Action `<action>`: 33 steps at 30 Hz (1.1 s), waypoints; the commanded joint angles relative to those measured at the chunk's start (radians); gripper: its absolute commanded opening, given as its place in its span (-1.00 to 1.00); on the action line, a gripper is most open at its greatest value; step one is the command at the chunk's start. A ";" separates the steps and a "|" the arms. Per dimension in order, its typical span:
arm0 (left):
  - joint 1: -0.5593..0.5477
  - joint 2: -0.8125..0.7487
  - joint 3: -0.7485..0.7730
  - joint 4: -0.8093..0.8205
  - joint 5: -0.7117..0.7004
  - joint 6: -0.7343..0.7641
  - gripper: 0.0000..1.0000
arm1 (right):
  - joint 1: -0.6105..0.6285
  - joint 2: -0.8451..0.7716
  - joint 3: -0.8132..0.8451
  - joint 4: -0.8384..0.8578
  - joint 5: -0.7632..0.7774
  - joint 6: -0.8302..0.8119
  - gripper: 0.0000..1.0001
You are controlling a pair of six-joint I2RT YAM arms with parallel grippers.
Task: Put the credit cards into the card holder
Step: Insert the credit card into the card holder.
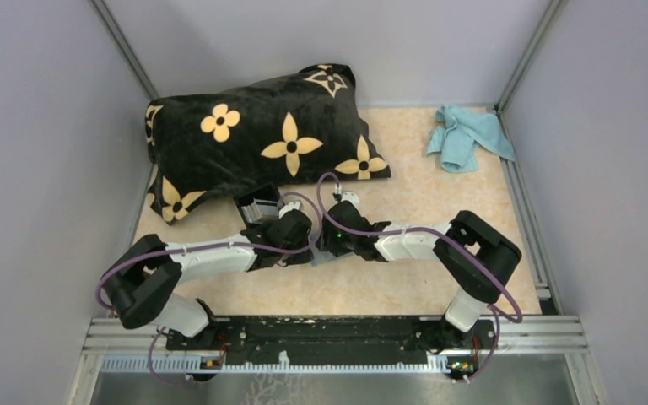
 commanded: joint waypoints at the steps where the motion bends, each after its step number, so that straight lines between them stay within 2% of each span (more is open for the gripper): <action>1: -0.009 -0.039 -0.033 -0.063 0.070 0.018 -0.48 | 0.029 0.124 -0.028 -0.071 -0.009 0.006 -0.19; 7: -0.009 -0.069 -0.003 -0.105 0.059 0.024 -0.27 | 0.035 0.152 -0.032 -0.080 0.021 -0.001 -0.19; 13: -0.011 -0.142 0.004 -0.179 -0.004 -0.006 -0.18 | 0.035 0.152 -0.047 -0.084 0.034 -0.016 -0.19; 18: -0.011 -0.194 -0.015 -0.205 -0.049 -0.025 -0.16 | 0.035 0.139 -0.042 -0.090 0.042 -0.037 -0.18; 25: -0.011 -0.134 -0.032 -0.206 -0.049 -0.051 -0.15 | 0.035 0.079 -0.017 -0.151 0.093 -0.085 -0.10; 33: -0.011 -0.138 -0.054 -0.185 -0.061 -0.069 -0.14 | 0.035 0.014 -0.009 -0.181 0.116 -0.115 0.00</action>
